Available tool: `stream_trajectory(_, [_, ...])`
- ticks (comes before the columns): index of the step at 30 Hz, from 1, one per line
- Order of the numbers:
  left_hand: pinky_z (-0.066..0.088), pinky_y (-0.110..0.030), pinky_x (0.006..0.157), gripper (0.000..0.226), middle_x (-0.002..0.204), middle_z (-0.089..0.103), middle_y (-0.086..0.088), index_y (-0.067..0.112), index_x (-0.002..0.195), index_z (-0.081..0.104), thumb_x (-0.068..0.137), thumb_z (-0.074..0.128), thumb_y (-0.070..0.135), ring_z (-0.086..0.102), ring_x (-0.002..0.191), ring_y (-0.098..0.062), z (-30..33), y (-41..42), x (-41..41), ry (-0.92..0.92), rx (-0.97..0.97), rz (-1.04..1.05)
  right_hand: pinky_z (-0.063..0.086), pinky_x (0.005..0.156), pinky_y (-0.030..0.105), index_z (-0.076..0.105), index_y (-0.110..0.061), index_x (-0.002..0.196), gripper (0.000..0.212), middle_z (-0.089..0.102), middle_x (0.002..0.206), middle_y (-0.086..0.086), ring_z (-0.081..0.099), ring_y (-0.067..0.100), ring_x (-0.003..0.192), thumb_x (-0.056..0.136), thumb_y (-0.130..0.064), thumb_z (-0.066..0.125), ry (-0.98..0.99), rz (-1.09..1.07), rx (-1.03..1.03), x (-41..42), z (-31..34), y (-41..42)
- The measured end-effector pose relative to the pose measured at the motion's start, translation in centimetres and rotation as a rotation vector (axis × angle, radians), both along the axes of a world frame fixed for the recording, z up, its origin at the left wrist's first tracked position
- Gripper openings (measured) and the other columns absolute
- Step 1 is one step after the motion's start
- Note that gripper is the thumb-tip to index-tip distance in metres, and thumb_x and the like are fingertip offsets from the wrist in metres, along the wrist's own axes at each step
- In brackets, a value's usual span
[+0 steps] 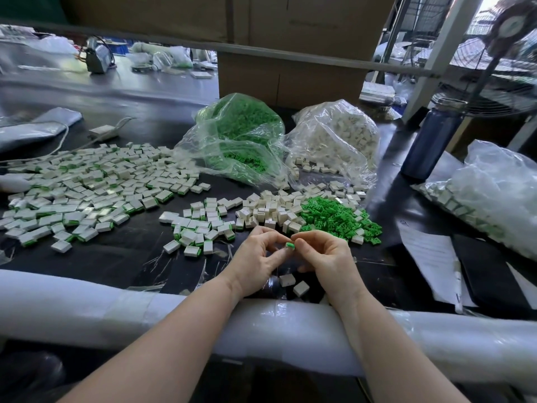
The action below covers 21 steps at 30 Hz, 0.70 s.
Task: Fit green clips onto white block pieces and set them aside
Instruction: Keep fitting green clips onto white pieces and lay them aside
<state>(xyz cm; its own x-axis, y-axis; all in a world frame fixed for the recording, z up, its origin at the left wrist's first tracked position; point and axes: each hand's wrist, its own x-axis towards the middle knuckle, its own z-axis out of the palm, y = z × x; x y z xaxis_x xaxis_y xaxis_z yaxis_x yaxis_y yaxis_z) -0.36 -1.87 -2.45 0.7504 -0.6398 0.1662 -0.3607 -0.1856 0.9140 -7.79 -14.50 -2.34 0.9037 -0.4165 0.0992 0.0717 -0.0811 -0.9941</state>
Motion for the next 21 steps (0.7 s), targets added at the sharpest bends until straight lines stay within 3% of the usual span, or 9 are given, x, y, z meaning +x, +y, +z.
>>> stream_trajectory(3, [0.045, -0.011, 0.075, 0.005, 0.104, 0.050, -0.003, 0.015, 0.090, 0.066, 0.085, 0.064, 0.015, 0.054, 0.085, -0.011, -0.1, -0.1, 0.0, -0.006, 0.013, 0.001, 0.049, 0.051, 0.018, 0.069, -0.010, 0.081, 0.009, 0.069, 0.073, 0.005, 0.063, 0.006, 0.063, 0.082, -0.001, 0.066, -0.015, -0.026, -0.100, -0.1, 0.1, 0.0])
stream_trajectory(7, [0.042, -0.007, 0.073, 0.013, 0.105, 0.051, -0.005, 0.006, 0.094, 0.068, 0.085, 0.064, 0.015, 0.054, 0.088, -0.013, -0.2, -0.1, 0.0, -0.027, 0.055, 0.008, 0.049, 0.056, 0.020, 0.067, -0.007, 0.078, 0.006, 0.064, 0.071, 0.004, 0.058, 0.007, 0.063, 0.082, -0.002, 0.067, 0.012, -0.060, -0.258, 0.1, 0.0, 0.1])
stream_trajectory(10, [0.044, -0.011, 0.075, 0.016, 0.105, 0.053, -0.006, 0.005, 0.097, 0.068, 0.086, 0.063, 0.015, 0.056, 0.091, -0.019, -0.1, -0.1, -0.1, -0.054, 0.077, 0.020, 0.047, 0.066, 0.018, 0.065, -0.007, 0.080, 0.004, 0.062, 0.074, 0.002, 0.055, 0.009, 0.068, 0.084, -0.005, 0.065, 0.044, -0.091, -0.377, 0.2, 0.0, 0.1])
stream_trajectory(14, [0.049, -0.024, 0.083, 0.015, 0.099, 0.063, -0.006, 0.009, 0.099, 0.068, 0.086, 0.063, 0.015, 0.060, 0.090, -0.019, 0.0, 0.0, -0.1, -0.060, 0.068, 0.064, 0.049, 0.071, 0.021, 0.065, -0.010, 0.080, 0.005, 0.064, 0.078, 0.003, 0.059, 0.013, 0.075, 0.084, -0.007, 0.066, 0.038, -0.129, -0.371, 0.2, -0.1, 0.0])
stream_trajectory(17, [0.053, -0.026, 0.082, 0.019, 0.090, 0.065, -0.001, 0.015, 0.106, 0.065, 0.087, 0.061, 0.011, 0.063, 0.085, -0.017, -0.1, 0.2, 0.1, -0.044, 0.038, 0.166, 0.046, 0.071, 0.018, 0.065, -0.013, 0.083, 0.004, 0.064, 0.083, 0.001, 0.058, 0.013, 0.079, 0.086, -0.011, 0.064, 0.056, -0.284, -0.409, 0.2, -0.4, -0.7])
stream_trajectory(21, [0.051, -0.018, 0.076, 0.025, 0.090, 0.060, 0.005, 0.016, 0.109, 0.065, 0.089, 0.056, 0.004, 0.058, 0.080, -0.009, -0.5, 0.4, 0.5, -0.141, 0.050, 0.408, 0.046, 0.077, 0.030, 0.065, -0.013, 0.087, 0.003, 0.064, 0.090, 0.007, 0.056, 0.020, 0.084, 0.088, -0.012, 0.062, 0.136, -0.447, -0.468, 0.3, -0.8, -1.4])
